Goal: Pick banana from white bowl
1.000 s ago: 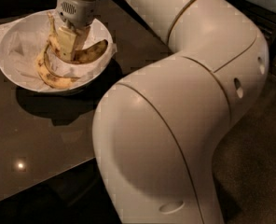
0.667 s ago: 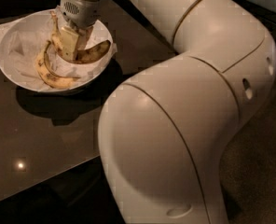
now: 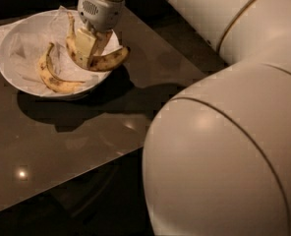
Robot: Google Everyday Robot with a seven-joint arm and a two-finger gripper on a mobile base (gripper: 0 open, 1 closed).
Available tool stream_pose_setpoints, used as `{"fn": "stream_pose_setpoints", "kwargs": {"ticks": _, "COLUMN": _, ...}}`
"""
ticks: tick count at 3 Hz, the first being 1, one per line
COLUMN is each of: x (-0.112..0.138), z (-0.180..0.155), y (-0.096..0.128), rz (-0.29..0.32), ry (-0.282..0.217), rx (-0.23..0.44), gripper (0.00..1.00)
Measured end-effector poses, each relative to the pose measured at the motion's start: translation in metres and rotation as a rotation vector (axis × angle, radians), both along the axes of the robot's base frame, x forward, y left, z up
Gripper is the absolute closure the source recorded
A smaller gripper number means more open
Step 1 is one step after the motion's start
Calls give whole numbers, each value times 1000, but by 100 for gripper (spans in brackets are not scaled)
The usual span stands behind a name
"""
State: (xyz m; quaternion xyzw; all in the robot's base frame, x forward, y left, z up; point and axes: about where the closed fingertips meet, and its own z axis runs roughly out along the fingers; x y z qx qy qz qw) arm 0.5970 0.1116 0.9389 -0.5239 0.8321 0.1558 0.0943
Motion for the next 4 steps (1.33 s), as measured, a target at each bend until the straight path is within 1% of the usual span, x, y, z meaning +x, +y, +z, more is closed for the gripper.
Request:
{"fn": "stream_pose_setpoints", "kwargs": {"ticks": 1, "x": 0, "z": 0, "y": 0, "rz": 0, "ry": 0, "rx": 0, "gripper": 100}}
{"fn": "stream_pose_setpoints", "kwargs": {"ticks": 2, "x": -12, "z": 4, "y": -6, "rz": -14, "ry": 2, "rx": 13, "gripper": 100}}
{"fn": "stream_pose_setpoints", "kwargs": {"ticks": 3, "x": -32, "z": 2, "y": -19, "rz": -46, "ry": 33, "rx": 30, "gripper": 100}}
{"fn": "stream_pose_setpoints", "kwargs": {"ticks": 4, "x": -53, "z": 0, "y": -37, "rz": -93, "ry": 71, "rx": 36, "gripper": 100}}
